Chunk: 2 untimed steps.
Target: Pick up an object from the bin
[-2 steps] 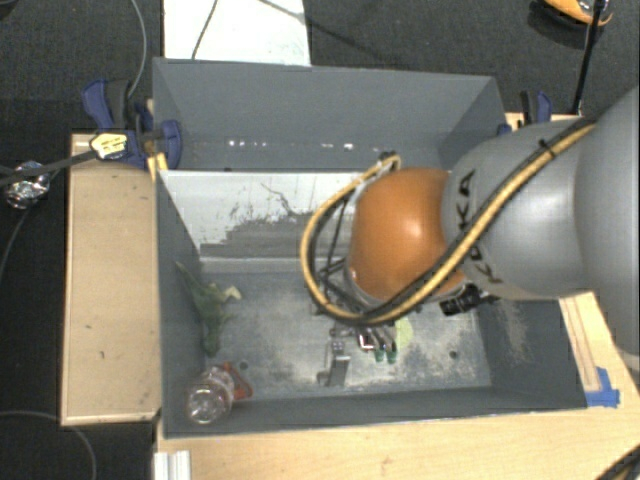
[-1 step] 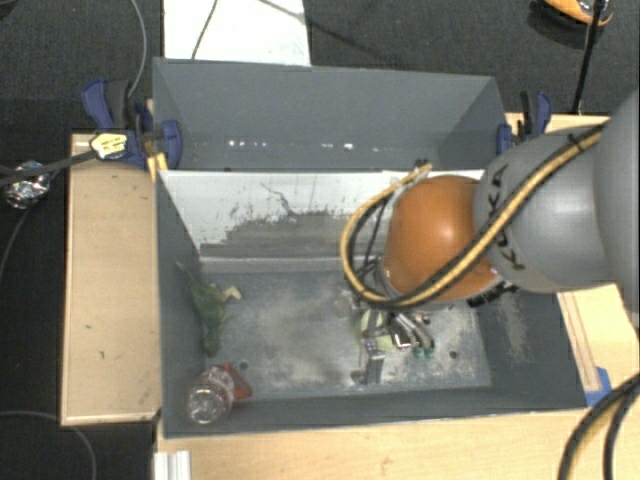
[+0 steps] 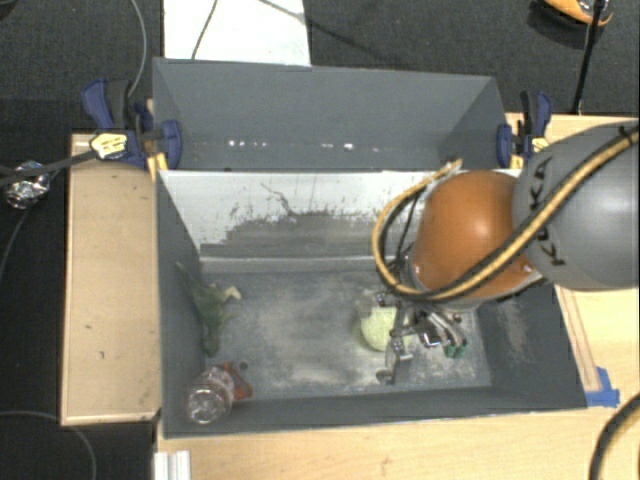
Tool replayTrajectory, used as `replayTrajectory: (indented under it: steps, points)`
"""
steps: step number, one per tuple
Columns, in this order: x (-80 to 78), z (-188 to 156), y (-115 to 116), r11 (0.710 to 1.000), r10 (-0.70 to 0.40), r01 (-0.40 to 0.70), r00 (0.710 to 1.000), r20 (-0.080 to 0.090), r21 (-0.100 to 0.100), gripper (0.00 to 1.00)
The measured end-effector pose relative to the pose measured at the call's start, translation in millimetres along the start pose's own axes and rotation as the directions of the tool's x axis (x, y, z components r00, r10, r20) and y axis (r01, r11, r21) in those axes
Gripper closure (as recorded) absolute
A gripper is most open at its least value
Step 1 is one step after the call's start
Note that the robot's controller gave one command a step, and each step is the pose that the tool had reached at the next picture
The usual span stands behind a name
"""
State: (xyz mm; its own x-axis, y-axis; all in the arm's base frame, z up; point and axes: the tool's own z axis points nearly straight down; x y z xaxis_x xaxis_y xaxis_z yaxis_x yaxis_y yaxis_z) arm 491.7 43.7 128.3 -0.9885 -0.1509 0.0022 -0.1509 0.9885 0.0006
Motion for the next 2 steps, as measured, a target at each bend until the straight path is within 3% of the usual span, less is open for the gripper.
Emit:
replayTrajectory:
  steps: [1,2]
  points:
    - [-10.5,11.2,-33.0,0.998,-0.059,0.059,0.998,0.008,0.001,0.0]
    - [-7.1,44.5,-41.2,0.996,0.093,-0.093,0.996,0.002,-0.001,0.0]
